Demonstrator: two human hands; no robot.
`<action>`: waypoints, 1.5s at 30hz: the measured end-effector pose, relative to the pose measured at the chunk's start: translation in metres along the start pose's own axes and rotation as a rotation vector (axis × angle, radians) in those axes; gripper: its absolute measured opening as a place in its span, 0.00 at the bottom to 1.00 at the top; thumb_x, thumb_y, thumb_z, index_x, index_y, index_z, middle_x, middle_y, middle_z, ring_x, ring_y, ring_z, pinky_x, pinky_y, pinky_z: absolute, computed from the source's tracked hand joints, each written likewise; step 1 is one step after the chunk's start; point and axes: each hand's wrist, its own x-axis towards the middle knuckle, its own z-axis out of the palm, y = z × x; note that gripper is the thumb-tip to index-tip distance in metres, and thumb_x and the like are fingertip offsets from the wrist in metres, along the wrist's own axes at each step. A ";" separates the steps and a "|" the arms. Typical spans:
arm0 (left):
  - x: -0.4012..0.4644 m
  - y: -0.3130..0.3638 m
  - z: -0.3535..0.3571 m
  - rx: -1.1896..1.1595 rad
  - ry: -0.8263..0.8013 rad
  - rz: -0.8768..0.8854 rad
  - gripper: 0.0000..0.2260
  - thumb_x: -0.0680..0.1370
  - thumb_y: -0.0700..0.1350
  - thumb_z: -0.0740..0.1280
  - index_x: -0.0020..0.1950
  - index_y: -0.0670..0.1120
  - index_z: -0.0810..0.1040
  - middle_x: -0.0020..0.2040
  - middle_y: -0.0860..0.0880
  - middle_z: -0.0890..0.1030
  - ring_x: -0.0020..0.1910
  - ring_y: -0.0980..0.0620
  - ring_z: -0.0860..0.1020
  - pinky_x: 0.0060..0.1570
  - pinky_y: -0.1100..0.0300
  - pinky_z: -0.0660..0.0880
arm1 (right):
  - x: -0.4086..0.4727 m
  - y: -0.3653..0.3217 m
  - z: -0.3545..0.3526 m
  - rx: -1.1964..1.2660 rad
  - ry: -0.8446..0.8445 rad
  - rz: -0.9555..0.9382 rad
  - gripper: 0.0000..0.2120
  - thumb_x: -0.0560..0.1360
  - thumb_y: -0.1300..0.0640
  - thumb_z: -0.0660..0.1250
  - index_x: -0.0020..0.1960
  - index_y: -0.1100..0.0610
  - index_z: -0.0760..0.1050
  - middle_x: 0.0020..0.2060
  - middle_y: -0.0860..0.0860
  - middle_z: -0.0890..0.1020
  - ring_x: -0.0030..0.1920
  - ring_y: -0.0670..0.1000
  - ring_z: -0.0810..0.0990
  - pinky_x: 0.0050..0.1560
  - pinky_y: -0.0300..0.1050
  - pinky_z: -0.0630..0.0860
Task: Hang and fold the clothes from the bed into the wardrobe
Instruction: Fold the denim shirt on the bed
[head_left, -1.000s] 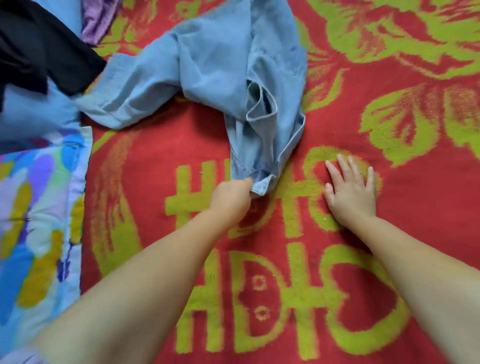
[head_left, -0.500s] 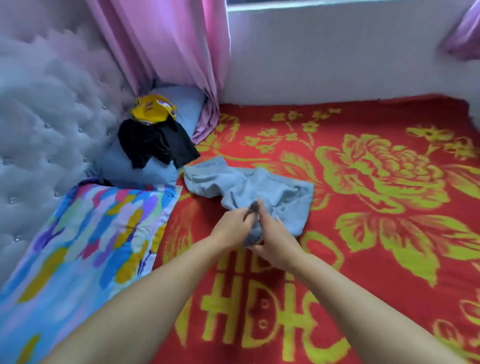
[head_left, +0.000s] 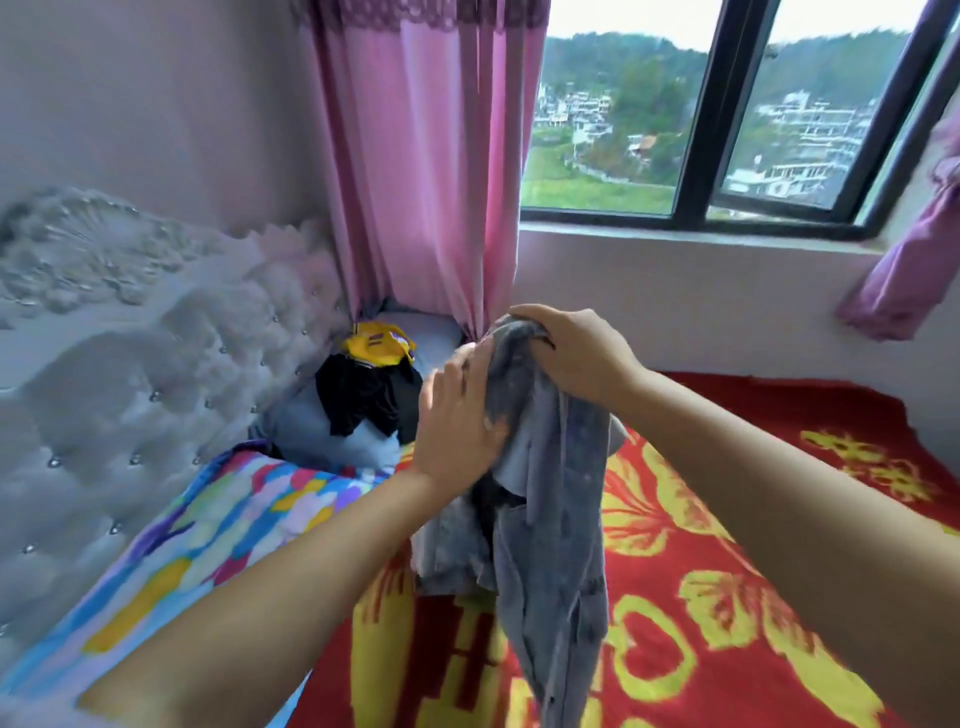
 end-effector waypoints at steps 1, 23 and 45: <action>0.003 0.000 0.000 -0.027 -0.017 -0.033 0.30 0.74 0.46 0.64 0.75 0.39 0.62 0.68 0.37 0.69 0.63 0.36 0.70 0.63 0.43 0.67 | 0.004 -0.004 -0.011 0.003 0.025 -0.008 0.21 0.75 0.56 0.60 0.66 0.42 0.72 0.57 0.53 0.81 0.55 0.59 0.79 0.53 0.51 0.76; 0.076 0.049 -0.002 -0.521 -0.297 -0.352 0.15 0.64 0.49 0.57 0.36 0.41 0.78 0.32 0.45 0.77 0.36 0.48 0.73 0.35 0.57 0.67 | -0.054 0.102 -0.131 -0.466 0.267 0.437 0.14 0.77 0.50 0.58 0.59 0.53 0.76 0.52 0.60 0.81 0.53 0.62 0.78 0.48 0.51 0.72; 0.005 0.035 -0.007 -0.098 -0.084 0.035 0.16 0.73 0.46 0.69 0.52 0.44 0.64 0.47 0.41 0.70 0.43 0.42 0.73 0.35 0.52 0.71 | -0.003 -0.024 -0.070 -0.046 0.010 0.074 0.27 0.72 0.63 0.57 0.70 0.48 0.69 0.62 0.57 0.77 0.58 0.58 0.77 0.55 0.51 0.77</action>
